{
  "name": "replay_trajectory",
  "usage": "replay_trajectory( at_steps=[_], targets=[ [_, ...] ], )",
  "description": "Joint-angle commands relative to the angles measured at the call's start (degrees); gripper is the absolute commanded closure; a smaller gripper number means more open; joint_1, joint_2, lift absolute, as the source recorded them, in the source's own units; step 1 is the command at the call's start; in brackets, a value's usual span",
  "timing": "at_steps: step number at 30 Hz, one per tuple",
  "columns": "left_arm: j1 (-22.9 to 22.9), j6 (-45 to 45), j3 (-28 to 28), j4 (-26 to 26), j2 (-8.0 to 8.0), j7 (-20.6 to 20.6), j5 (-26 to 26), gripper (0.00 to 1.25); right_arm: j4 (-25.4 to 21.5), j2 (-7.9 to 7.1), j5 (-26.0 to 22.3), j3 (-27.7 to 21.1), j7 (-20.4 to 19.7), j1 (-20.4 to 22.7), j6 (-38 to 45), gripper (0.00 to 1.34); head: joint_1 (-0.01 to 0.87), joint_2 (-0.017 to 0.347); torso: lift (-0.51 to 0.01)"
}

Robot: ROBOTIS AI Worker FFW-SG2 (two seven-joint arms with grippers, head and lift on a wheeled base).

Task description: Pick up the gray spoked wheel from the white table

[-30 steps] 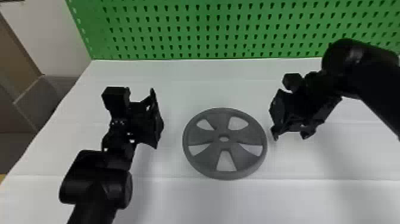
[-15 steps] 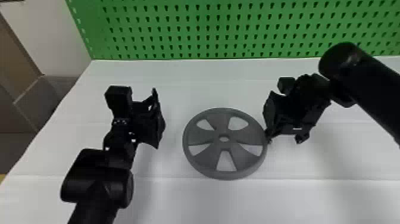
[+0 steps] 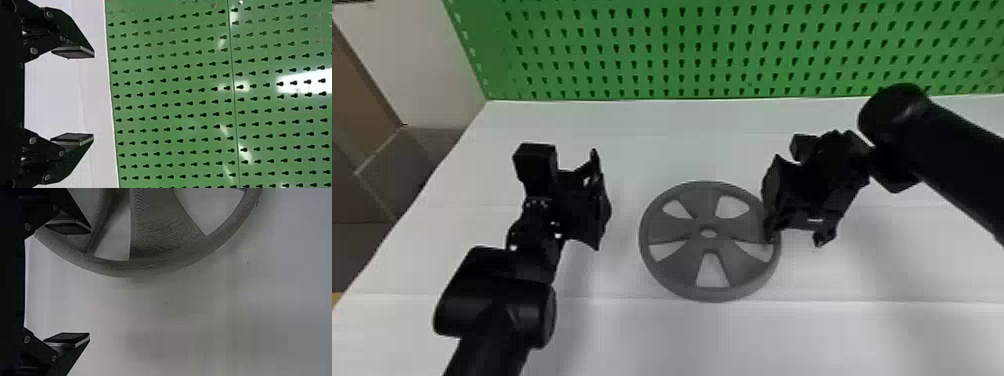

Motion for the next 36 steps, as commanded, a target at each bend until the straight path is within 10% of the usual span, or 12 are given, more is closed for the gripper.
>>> replay_trajectory(
  at_steps=[1, 25, 36],
  targets=[
    [0.04, 0.03, -0.32, 0.02, 0.33, 0.09, 0.17, 0.49, 0.13, -0.88, -6.6, 6.55, 1.0, -0.81, -2.18, 0.32, 0.779, 0.101, -0.072],
    [-0.4, 0.11, -2.95, 0.02, 2.7, 2.47, 1.84, 0.5, 0.48, 0.53, -32.88, 27.99, -8.32, -5.82, -11.84, 0.32, 0.779, 0.1, -0.072],
    [-0.66, 0.2, -3.48, 0.02, 3.14, 2.73, 1.93, 0.5, 1.19, 0.7, -33.58, 30.1, -9.11, -6.52, -12.55, 0.32, 0.779, 0.101, -0.072]
  ],
)
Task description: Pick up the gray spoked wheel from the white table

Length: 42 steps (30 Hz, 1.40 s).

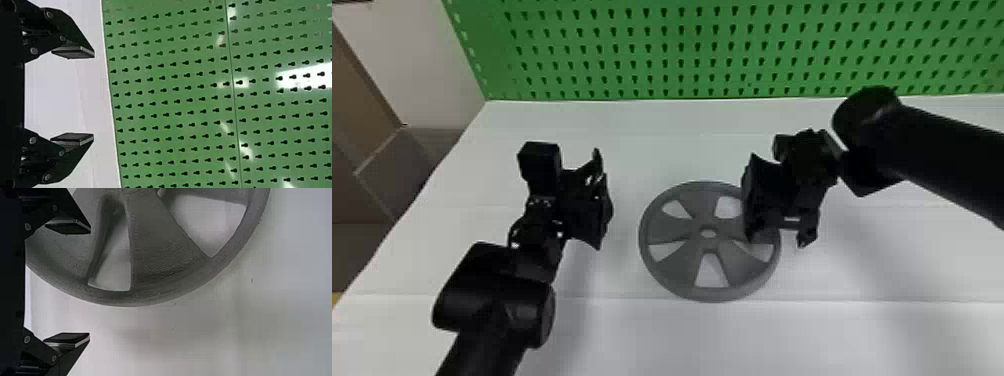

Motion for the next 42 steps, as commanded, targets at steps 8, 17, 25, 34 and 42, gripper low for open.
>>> replay_trajectory(
  at_steps=[8, 17, 25, 34, 42],
  targets=[
    [-0.09, 0.0, -0.36, 0.0, 0.3, 0.17, -0.07, 0.5, 0.66, 0.14, -0.78, 0.95, 0.0, -0.38, -0.82, 0.32, 0.779, 0.101, -0.072],
    [-0.09, 0.0, -0.54, 0.0, 0.39, 0.17, -0.07, 0.5, 1.09, 0.23, -1.92, 0.78, 0.0, -0.38, -1.17, 0.32, 0.779, 0.101, -0.072],
    [-0.18, 0.0, -0.63, 0.0, 0.48, 0.26, -0.07, 0.5, 1.09, 0.32, -1.13, 0.34, 0.0, -0.38, -1.17, 0.32, 0.779, 0.101, -0.072],
    [-0.18, 0.0, -0.72, 0.0, 0.48, 0.26, -0.07, 0.5, 1.36, 0.5, -1.04, -0.19, 0.0, -0.2, -0.65, 0.32, 0.779, 0.103, -0.072],
    [-0.18, 0.0, -0.72, 0.0, 0.48, 0.26, -0.07, 0.5, 2.5, 0.67, 1.07, -3.0, 0.0, 0.33, 0.06, 0.32, 0.779, 0.103, -0.072]
  ],
)
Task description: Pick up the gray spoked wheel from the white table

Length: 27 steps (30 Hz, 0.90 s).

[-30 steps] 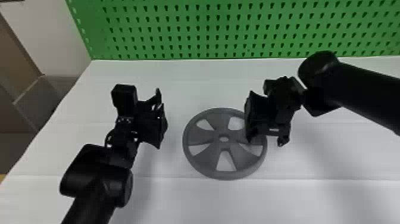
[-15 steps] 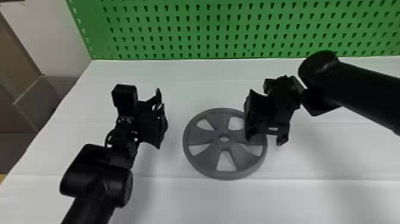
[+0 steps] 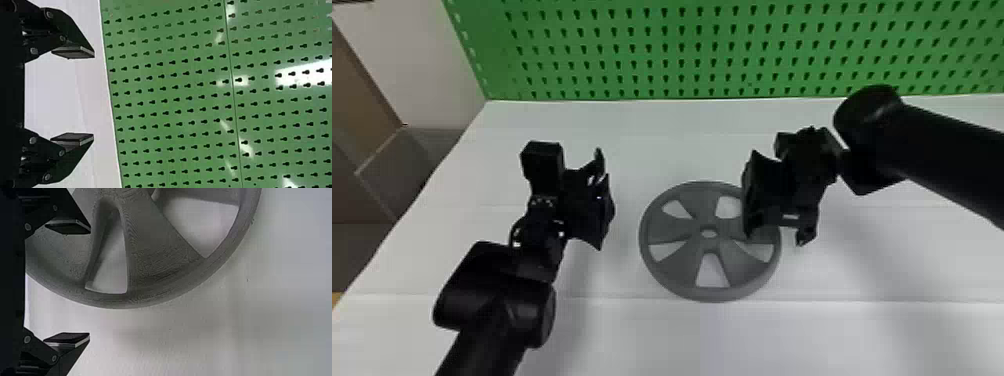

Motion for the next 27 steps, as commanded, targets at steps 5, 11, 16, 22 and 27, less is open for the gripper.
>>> replay_trajectory(
  at_steps=[5, 11, 16, 22, 27],
  targets=[
    [-0.09, 0.0, -0.09, 0.0, 0.09, 0.0, 0.0, 0.5, 2.42, 0.59, 4.7, -5.55, 0.0, 1.45, 0.58, 0.32, 0.779, 0.103, -0.072],
    [-0.09, 0.0, -0.09, 0.0, 0.09, 0.0, 0.0, 0.5, 4.09, 1.47, 7.95, -8.53, 0.0, 2.76, -0.04, 0.32, 0.779, 0.103, -0.072],
    [-0.18, 0.0, -0.09, 0.0, 0.09, 0.0, 0.09, 0.5, 4.7, 1.99, 9.71, -10.29, 0.0, 3.55, -0.92, 0.32, 0.779, 0.103, -0.072],
    [-0.18, 0.0, -0.09, 0.0, 0.09, 0.0, 0.09, 0.5, 5.93, 2.52, 11.38, -12.14, 0.0, 3.99, -0.92, 0.32, 0.779, 0.103, -0.072],
    [-0.18, 0.0, -0.09, 0.0, 0.09, 0.0, 0.18, 0.5, 6.55, 2.61, 12.17, -13.19, 0.0, 4.61, -0.65, 0.32, 0.779, 0.103, -0.072]
  ],
)
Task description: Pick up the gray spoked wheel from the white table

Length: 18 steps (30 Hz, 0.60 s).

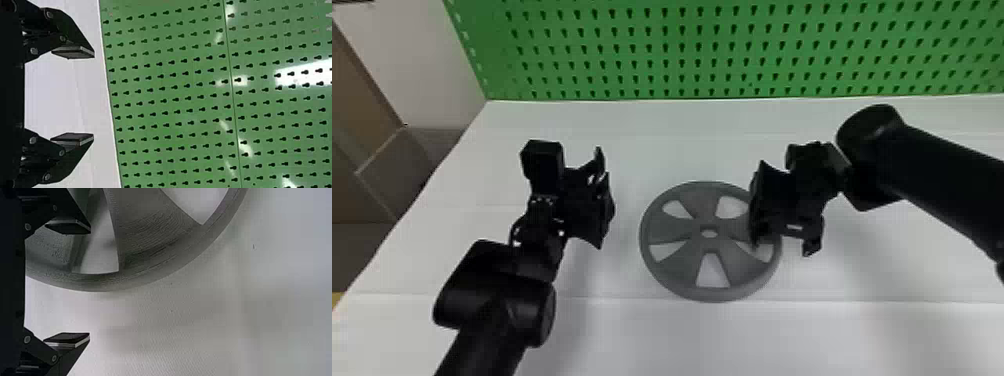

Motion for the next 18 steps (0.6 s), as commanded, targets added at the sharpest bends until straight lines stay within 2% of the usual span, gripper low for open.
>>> replay_trajectory(
  at_steps=[1, 4, 18],
  targets=[
    [0.0, 0.0, 0.09, 0.0, 0.0, -0.01, 0.02, 0.5, 0.48, 0.1, 0.6, -0.96, 0.0, 0.58, 0.23, 0.32, 0.779, 0.103, -0.072],
    [0.0, 0.0, 0.09, 0.0, 0.0, -0.01, 0.02, 0.5, 0.57, 0.27, 1.74, -2.89, 0.0, 1.28, 0.31, 0.32, 0.779, 0.101, -0.072],
    [0.0, 0.0, -0.09, 0.0, 0.0, -0.01, 0.02, 0.5, 0.57, 0.36, 2.62, -4.04, 0.0, 1.63, 0.31, 0.32, 0.779, 0.103, -0.072]
  ],
)
